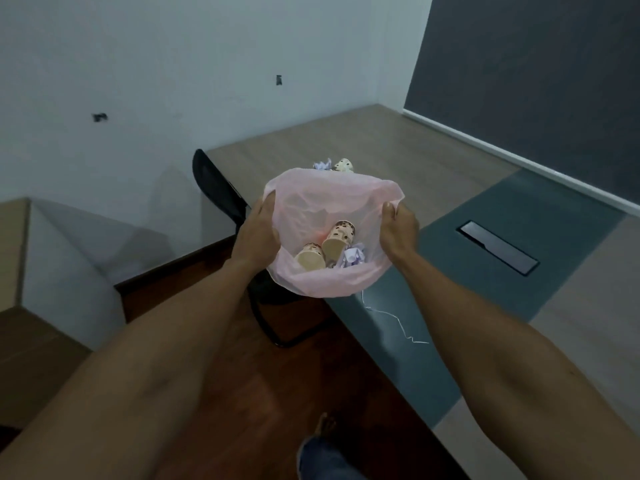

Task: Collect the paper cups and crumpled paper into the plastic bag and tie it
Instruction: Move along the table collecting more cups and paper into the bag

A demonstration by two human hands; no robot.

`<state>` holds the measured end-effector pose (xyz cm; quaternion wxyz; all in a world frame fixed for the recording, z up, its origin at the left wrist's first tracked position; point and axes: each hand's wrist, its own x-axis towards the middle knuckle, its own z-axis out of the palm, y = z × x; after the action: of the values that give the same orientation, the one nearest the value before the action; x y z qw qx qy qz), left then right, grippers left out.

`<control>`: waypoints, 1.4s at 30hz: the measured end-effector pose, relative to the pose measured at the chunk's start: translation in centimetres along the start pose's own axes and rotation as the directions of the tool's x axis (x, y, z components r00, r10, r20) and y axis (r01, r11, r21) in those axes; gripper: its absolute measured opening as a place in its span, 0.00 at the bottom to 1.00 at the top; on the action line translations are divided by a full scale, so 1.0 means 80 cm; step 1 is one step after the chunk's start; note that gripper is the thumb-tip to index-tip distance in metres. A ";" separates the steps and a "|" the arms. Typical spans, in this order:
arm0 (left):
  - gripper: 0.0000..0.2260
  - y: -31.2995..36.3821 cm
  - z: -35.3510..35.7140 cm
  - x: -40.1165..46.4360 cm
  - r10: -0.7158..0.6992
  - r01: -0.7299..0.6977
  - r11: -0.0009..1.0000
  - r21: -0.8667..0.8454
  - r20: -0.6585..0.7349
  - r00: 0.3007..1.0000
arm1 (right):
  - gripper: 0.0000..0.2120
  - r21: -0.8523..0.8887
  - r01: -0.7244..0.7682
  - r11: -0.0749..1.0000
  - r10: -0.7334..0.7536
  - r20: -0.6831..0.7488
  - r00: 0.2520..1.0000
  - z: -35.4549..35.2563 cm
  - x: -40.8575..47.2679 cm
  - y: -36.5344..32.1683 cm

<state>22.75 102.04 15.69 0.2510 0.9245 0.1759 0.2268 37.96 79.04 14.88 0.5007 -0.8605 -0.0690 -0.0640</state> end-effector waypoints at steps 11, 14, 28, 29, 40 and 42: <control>0.31 -0.093 0.010 0.231 -0.068 0.068 0.998 0.004 -0.056 0.996 | 0.18 0.037 -0.013 0.999 0.008 0.125 0.992 0.169 0.191 -0.066; 0.32 -0.121 0.013 0.277 -0.098 0.099 0.995 0.008 -0.073 0.993 | 0.16 0.066 0.003 0.998 -0.015 0.180 0.984 0.210 0.225 -0.086; 0.38 -0.278 0.060 0.514 -0.027 0.027 0.999 -0.025 -0.007 1.000 | 0.08 -0.007 -0.019 1.000 0.020 0.209 0.978 0.398 0.362 -0.105; 0.38 -0.288 0.065 0.529 -0.015 0.015 0.999 -0.030 0.001 1.000 | 0.07 -0.011 -0.035 0.999 0.036 0.195 0.980 0.410 0.370 -0.104; 0.27 -0.363 0.130 0.570 0.183 -0.201 0.974 0.101 0.169 0.969 | 0.10 -0.107 -0.406 0.908 0.413 0.053 0.909 0.455 0.391 -0.022; 0.22 -0.367 0.136 0.579 0.219 -0.242 0.958 0.153 0.156 0.963 | 0.17 -0.225 -0.469 0.854 0.469 -0.054 0.881 0.445 0.383 0.007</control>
<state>60.74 141.99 6.67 0.1543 0.9702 0.0678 0.1743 69.61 111.42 2.48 0.3973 -0.9038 0.1500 0.0534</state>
